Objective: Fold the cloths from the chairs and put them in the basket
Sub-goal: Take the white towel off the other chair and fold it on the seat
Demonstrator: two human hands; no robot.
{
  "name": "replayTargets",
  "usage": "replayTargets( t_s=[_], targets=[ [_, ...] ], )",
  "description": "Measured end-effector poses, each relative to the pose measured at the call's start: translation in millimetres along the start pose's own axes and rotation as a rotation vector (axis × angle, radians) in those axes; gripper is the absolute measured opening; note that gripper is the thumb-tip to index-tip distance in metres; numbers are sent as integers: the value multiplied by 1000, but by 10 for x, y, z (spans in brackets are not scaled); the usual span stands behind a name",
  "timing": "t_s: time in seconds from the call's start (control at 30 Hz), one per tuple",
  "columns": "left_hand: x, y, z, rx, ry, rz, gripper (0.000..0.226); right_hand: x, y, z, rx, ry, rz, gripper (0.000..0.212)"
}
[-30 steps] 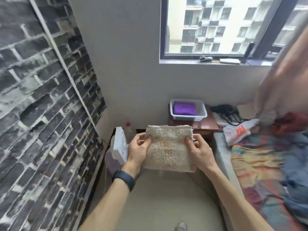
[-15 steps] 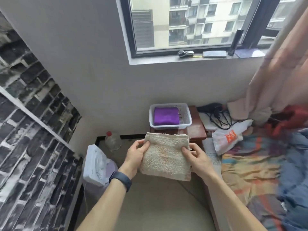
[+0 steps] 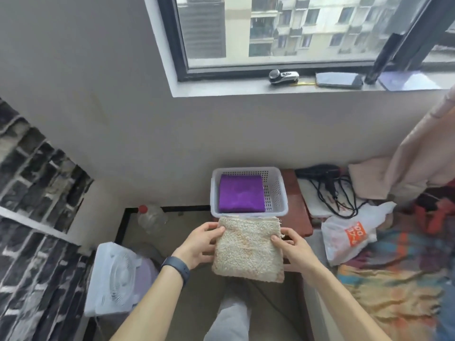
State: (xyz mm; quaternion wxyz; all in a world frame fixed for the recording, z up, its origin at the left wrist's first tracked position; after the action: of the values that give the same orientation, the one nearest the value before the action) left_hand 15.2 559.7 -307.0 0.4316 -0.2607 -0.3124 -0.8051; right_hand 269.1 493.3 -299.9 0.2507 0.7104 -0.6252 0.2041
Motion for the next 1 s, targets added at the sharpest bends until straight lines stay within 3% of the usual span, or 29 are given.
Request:
replayTargets(
  t_s=[0.2, 0.37, 0.67, 0.77, 0.9, 1.0],
  targets=[
    [-809, -248, 565, 38, -77, 17, 25, -806, -318, -361, -15, 88, 34, 42],
    [-1324, -379, 963, 65, -90, 45, 24, -1432, -640, -546, 54, 149, 99, 41],
    [-2096, -854, 1108, 33, -12, 285, 13, -2355, -828, -599, 217, 192, 201, 32],
    [-2256, -992, 1140, -108, -32, 342, 15, -2658, -822, -612, 260, 181, 194, 32],
    [-2367, -1043, 1084, -349, -135, 397, 44, -2828, -825, -545, 320, 213, 199, 38],
    [-2311, -945, 1156, -570, -103, 468, 51, -2792, -856, -474, 272, 235, 242, 45]
  ],
)
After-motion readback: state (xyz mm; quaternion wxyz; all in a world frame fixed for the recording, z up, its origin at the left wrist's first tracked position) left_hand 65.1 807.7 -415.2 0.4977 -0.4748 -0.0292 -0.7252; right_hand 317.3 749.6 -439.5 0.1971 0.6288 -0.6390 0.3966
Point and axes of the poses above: each hand's wrist, its own x-axis away from the middle knuckle, its own y-axis out of the palm, z = x × y, the point moved 10 cm from there along -x, towards the middle knuckle, and after that the axes turned 15 degrees about -z, right-handed, at the moved point
